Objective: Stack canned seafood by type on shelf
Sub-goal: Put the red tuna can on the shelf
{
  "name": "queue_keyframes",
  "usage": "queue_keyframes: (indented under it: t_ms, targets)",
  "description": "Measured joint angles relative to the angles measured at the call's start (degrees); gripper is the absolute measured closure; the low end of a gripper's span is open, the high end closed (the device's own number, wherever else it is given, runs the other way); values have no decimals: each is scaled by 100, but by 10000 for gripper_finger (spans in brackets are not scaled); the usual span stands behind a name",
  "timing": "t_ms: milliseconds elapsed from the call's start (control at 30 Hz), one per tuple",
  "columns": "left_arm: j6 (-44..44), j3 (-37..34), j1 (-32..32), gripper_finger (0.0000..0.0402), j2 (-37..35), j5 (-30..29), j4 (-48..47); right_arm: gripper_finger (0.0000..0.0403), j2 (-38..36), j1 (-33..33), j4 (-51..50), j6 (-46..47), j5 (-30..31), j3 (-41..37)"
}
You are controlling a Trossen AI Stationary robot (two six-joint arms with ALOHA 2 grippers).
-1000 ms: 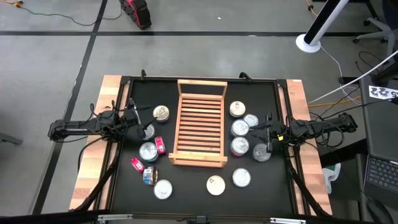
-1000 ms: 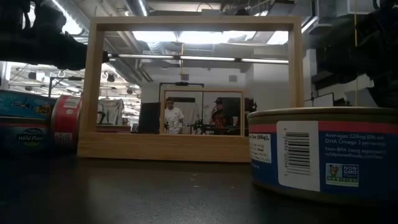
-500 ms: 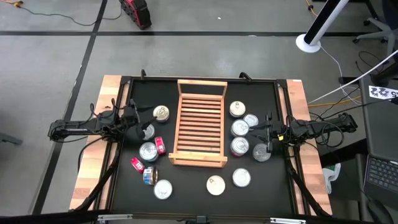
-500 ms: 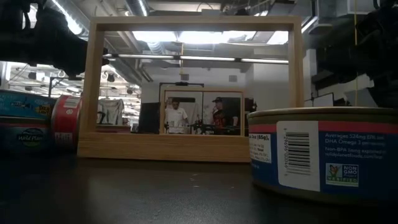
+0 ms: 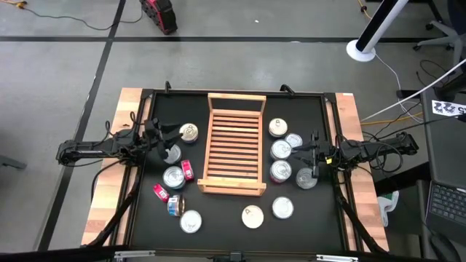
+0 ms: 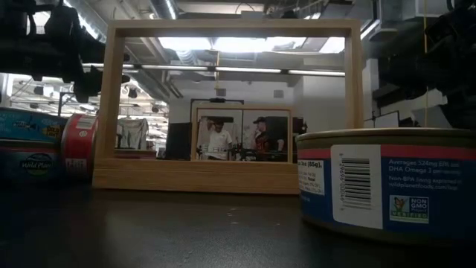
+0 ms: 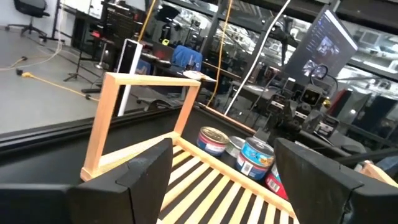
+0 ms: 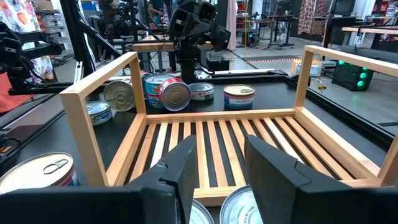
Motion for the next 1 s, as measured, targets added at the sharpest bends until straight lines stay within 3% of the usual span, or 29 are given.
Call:
queue_keyframes:
  t_ms: [300,533,733,1000]
  targets:
    - [51,36,0,127,0,-163,342,267,0,0,6,2,-57,2]
    - [153,595,0,154,264,-350,102,267,0,0,11,20,-50,4]
    - [-156,1451,-7,186,1216,-235,-568,267,0,0,13,445,-46,7]
    - [-610,3165,-7,213,2994,602,-1965,267,0,0,11,501,-44,9]
